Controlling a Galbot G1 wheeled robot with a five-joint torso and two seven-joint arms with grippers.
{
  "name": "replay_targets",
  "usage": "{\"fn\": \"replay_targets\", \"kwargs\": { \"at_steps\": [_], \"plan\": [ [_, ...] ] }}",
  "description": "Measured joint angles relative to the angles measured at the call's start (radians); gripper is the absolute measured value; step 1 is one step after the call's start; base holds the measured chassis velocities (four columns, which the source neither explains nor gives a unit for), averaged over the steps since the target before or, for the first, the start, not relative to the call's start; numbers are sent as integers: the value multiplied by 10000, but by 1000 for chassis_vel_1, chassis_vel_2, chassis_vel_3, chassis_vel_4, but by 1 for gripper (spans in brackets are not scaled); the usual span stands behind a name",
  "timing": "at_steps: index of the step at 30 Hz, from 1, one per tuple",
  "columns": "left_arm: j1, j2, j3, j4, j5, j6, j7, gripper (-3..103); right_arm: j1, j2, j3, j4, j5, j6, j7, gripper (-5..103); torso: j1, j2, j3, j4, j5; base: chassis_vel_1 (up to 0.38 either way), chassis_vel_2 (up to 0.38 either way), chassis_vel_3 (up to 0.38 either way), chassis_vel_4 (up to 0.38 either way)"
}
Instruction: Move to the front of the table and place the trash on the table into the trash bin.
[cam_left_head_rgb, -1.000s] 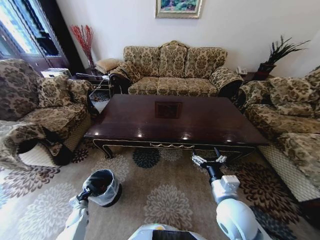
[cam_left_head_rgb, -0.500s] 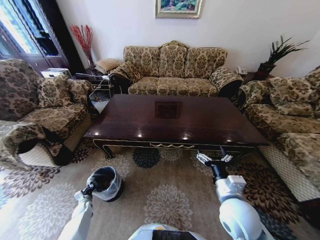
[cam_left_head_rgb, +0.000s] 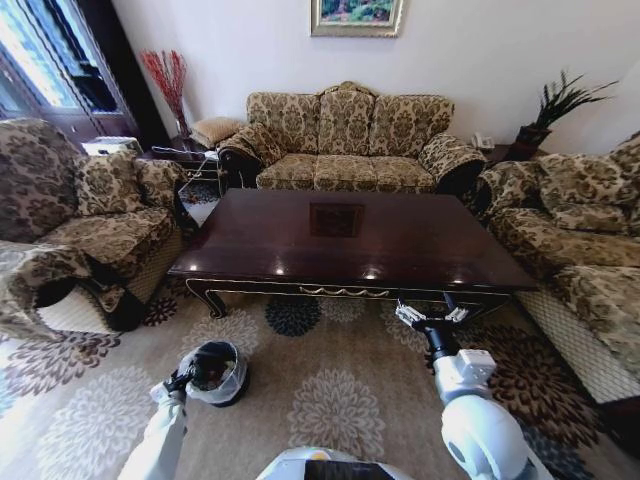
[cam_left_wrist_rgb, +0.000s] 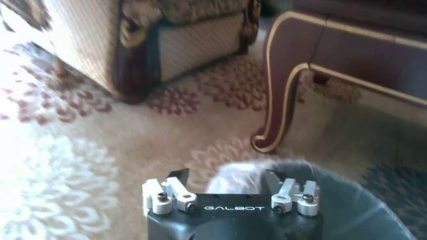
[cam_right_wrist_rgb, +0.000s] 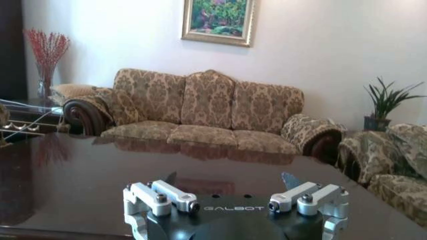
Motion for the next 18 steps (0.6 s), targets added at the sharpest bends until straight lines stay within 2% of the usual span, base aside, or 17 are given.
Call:
{"fn": "replay_targets", "kwargs": {
  "at_steps": [2, 3, 5, 6, 7, 8, 9, 10, 11, 12, 14, 15, 16, 18],
  "plan": [
    [494, -3, -193, -1476, -45, -13, -426, 89, 94, -62, -1, 17, 20, -15, -24, 100, 0, 1, -2, -5, 11, 0, 0, 0, 0],
    [494, -3, -193, -1476, -45, -13, -426, 89, 94, -62, -1, 17, 20, -15, -24, 100, 0, 1, -2, -5, 11, 0, 0, 0, 0],
    [1075, -50, -482, -3591, 363, 1, -674, 98, 206, -136, 0, 43, 22, -106, -92, 100, 0, 0, -1, -14, 5, 0, 0, 0, 0],
    [1244, -60, -565, -4200, 473, 67, -671, 98, 222, -153, 0, 54, 21, -142, -104, 100, 0, 0, 0, -17, 3, 0, 0, 0, 0],
    [1244, -60, -565, -4200, 473, 67, -671, 98, 222, -153, 0, 54, 21, -142, -104, 100, 0, 0, 0, -17, 3, 0, 0, 0, 0],
    [1537, -79, -727, -5216, 576, 295, -621, 100, 244, -186, -1, 67, 18, -215, -131, 100, 1, 0, -1, -17, 9, 0, 0, 0, 0],
    [2046, -150, -990, -6871, 601, 949, -424, 100, 247, -223, 4, 77, -2, -337, -188, 100, 1, 0, -1, -9, 14, 0, 0, 0, 0],
    [2405, -228, -1120, -8045, 558, 1563, -263, 100, 234, -237, 34, 72, -15, -404, -252, 100, 0, 1, -1, -6, 10, 0, 0, 0, 0],
    [2405, -228, -1120, -8045, 558, 1563, -263, 100, 234, -237, 34, 72, -15, -404, -252, 100, 0, 1, -1, -6, 10, 0, 0, 0, 0],
    [2790, -326, -1223, -9168, 462, 2180, -43, 100, 198, -254, 109, 35, -23, -496, -345, 100, 0, 1, -1, -8, 7, 0, 0, 0, 0],
    [3481, -616, -1314, -10825, 368, 2989, 369, 100, 137, -299, 250, -78, -6, -649, -532, 100, 0, 2, -2, -10, 15, 0, 0, 0, 0],
    [3481, -616, -1314, -10825, 368, 2989, 369, 100, 137, -299, 250, -78, -6, -649, -532, 100, 0, 2, -2, -10, 15, 0, 0, 0, 0],
    [4018, -939, -1255, -11859, 539, 3265, 510, 100, 83, -334, 429, -150, 59, -722, -788, 100, 0, 1, -1, -7, 7, 0, 0, 0, 0],
    [4303, -1148, -1172, -12290, 720, 3292, 542, 100, 66, -342, 505, -187, 95, -766, -906, 100, 0, 1, -1, -9, 10, 0, 0, 0, 0]
  ]
}}
